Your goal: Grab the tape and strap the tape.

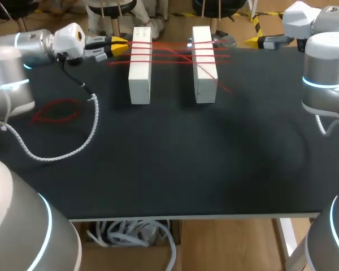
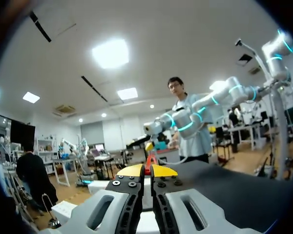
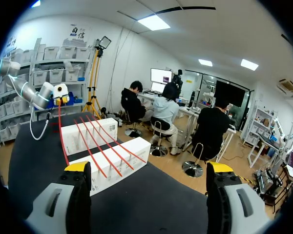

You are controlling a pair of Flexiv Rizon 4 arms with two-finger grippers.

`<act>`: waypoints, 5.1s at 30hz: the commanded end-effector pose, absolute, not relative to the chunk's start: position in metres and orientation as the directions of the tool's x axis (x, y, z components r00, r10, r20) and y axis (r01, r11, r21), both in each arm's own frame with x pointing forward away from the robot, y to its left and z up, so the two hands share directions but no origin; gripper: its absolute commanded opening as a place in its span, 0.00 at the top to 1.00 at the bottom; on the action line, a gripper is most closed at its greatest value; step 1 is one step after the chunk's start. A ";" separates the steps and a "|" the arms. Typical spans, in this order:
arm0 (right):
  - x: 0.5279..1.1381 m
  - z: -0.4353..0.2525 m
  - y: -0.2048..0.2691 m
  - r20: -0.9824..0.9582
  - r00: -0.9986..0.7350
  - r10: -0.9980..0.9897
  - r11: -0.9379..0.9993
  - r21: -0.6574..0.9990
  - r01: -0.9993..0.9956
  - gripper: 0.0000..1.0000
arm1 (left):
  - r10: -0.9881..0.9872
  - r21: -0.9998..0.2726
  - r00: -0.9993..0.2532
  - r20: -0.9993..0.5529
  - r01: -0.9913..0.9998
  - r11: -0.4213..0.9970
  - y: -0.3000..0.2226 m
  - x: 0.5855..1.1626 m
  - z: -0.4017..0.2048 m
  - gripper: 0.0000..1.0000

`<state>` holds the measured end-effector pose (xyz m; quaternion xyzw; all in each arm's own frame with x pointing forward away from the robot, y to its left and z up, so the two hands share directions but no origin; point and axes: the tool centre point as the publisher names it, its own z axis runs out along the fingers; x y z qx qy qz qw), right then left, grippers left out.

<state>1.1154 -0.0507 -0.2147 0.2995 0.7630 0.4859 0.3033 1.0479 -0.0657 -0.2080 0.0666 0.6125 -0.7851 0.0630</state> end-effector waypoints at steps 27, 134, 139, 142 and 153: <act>1.115 -0.215 -0.051 -0.172 -0.636 0.752 0.347 0.924 0.161 0.00 | -0.064 -0.894 -0.997 -0.051 0.074 -0.441 -0.113 1.008 -0.151 1.00; 0.959 -0.139 -0.051 0.747 0.567 0.349 -0.891 0.076 0.448 0.00 | -0.074 -0.894 -0.994 -0.082 0.106 -0.436 -0.119 1.003 -0.145 1.00; 0.959 -0.139 -0.051 0.747 0.567 0.349 -0.891 0.076 0.448 0.00 | -0.074 -0.894 -0.994 -0.082 0.106 -0.436 -0.119 1.003 -0.145 1.00; 0.959 -0.139 -0.051 0.747 0.567 0.349 -0.891 0.076 0.448 0.00 | -0.074 -0.894 -0.994 -0.082 0.106 -0.436 -0.119 1.003 -0.145 1.00; 0.950 -0.139 -0.052 0.909 0.388 0.153 -0.939 0.012 0.343 0.00 | -0.074 -0.894 -0.994 -0.082 0.106 -0.436 -0.119 1.003 -0.145 1.00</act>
